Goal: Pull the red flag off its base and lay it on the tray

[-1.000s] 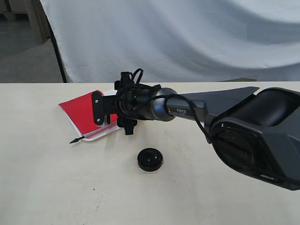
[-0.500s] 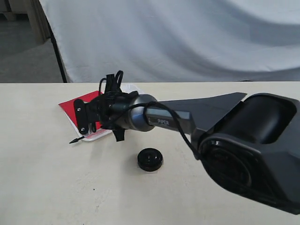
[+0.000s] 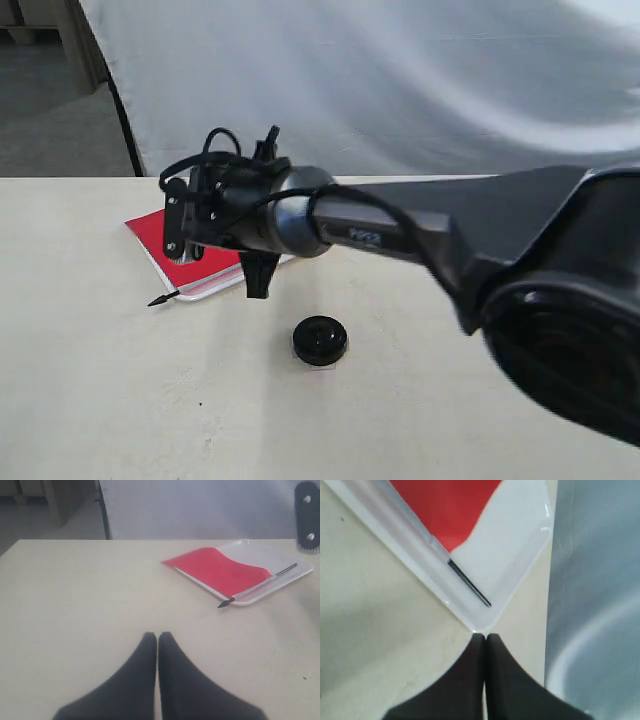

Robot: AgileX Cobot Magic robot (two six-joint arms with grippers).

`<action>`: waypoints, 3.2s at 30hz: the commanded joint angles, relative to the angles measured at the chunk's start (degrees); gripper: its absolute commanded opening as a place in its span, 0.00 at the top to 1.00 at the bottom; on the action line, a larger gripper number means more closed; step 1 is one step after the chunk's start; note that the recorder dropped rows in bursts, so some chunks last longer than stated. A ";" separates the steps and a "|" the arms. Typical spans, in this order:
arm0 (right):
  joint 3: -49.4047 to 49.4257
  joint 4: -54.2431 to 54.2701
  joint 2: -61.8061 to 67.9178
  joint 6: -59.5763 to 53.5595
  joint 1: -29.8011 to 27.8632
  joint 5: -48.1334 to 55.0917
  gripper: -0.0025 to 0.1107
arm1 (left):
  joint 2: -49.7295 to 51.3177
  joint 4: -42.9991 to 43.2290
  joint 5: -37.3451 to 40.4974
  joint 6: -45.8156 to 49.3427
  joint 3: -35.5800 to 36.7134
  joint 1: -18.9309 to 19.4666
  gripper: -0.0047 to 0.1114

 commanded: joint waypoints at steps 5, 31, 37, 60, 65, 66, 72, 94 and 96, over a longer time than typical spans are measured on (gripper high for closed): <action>20.48 3.39 -17.79 10.28 -8.82 -5.43 0.98 | -0.04 -0.29 -0.22 -0.13 0.09 -0.13 0.95; 58.93 47.27 -72.10 10.05 -54.94 -22.23 0.98 | -0.04 -0.29 -0.22 -0.13 0.09 -0.13 0.95; 65.06 50.04 -78.70 11.58 -54.80 -28.40 0.98 | -0.04 -0.29 -0.22 -0.13 0.09 -0.13 0.95; 85.90 48.26 -130.53 9.29 -46.08 -44.75 0.98 | -0.04 -0.29 -0.22 -0.13 0.09 -0.13 0.95; 85.58 48.40 -130.53 10.26 -45.84 -42.89 0.98 | -0.04 -0.29 -0.22 -0.13 0.09 -0.13 0.95; 85.58 48.40 -130.53 10.26 -45.84 -43.33 0.98 | -0.04 -0.29 -0.22 -0.13 0.09 -0.13 0.95; 85.58 48.40 -130.53 9.82 -45.84 -43.35 0.98 | -0.04 -0.29 -0.22 -0.13 0.09 -0.13 0.95; 104.25 50.24 -130.53 14.89 -45.79 -40.20 0.98 | -0.04 -0.29 -0.22 -0.13 0.09 -0.13 0.95; 104.25 50.77 -130.53 14.89 -45.70 -39.59 0.98 | -0.04 -0.29 -0.22 -0.13 0.09 -0.13 0.95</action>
